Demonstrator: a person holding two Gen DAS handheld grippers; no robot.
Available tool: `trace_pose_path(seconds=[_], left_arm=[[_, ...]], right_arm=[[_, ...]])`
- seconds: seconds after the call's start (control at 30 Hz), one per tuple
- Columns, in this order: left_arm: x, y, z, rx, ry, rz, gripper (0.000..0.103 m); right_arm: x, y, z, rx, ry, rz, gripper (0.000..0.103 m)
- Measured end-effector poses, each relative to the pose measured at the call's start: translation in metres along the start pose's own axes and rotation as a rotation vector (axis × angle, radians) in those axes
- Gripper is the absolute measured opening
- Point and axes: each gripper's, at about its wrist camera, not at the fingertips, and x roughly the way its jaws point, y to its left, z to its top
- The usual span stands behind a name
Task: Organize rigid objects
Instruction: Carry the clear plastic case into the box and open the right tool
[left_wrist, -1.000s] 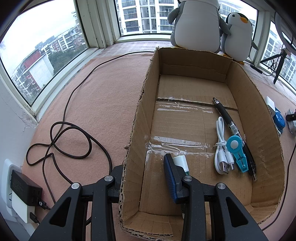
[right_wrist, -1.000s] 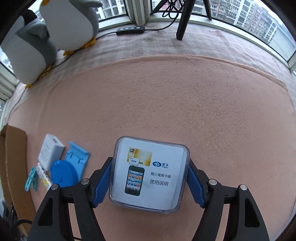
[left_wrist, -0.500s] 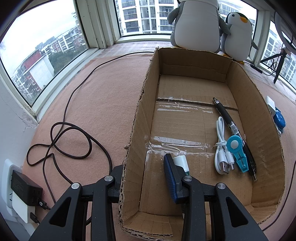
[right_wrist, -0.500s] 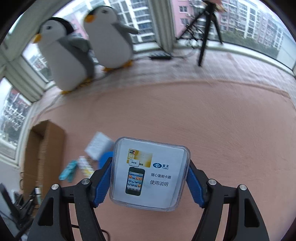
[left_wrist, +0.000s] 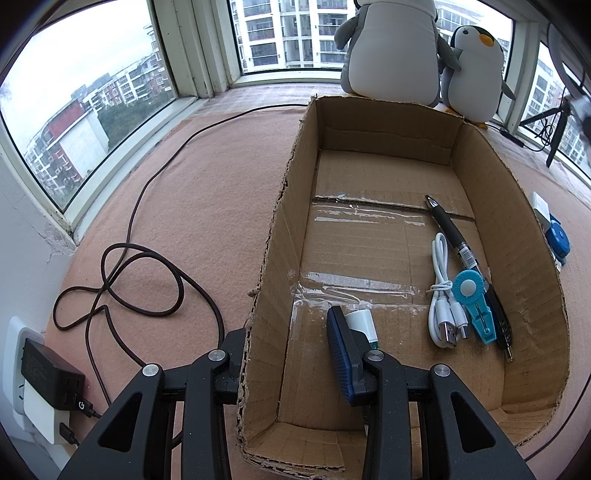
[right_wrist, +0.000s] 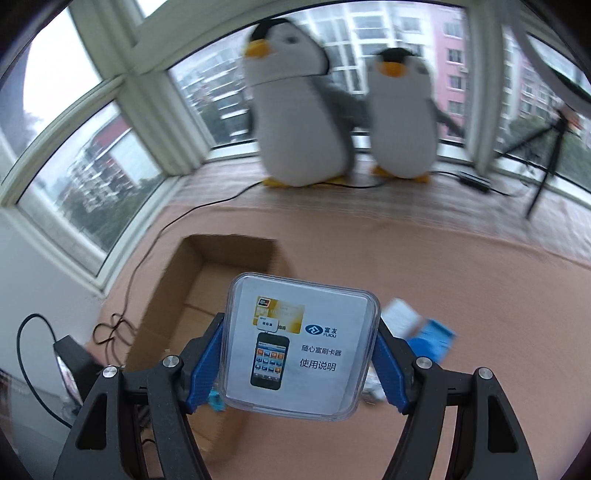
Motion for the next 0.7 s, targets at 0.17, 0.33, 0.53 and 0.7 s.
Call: trace_pose_path(seconds=[0.17, 0.33, 0.53, 0.7], left_arm=[[0.000, 0.000, 0.000, -0.001, -0.001, 0.000, 0.037], [0.000, 0.000, 0.000, -0.001, -0.001, 0.000, 0.037], [-0.001, 0.000, 0.001, -0.002, -0.001, 0.000, 0.037], [-0.001, 0.000, 0.001, -0.004, -0.002, 0.000, 0.037]], right_arm=[[0.024, 0.035, 0.002, -0.074, 0.033, 0.033, 0.069], [0.048, 0.056, 0.003, -0.115, 0.066, 0.033, 0.069], [0.069, 0.068, 0.008, -0.145, 0.089, 0.009, 0.069], [0.090, 0.074, 0.017, -0.168, 0.112, -0.018, 0.069]])
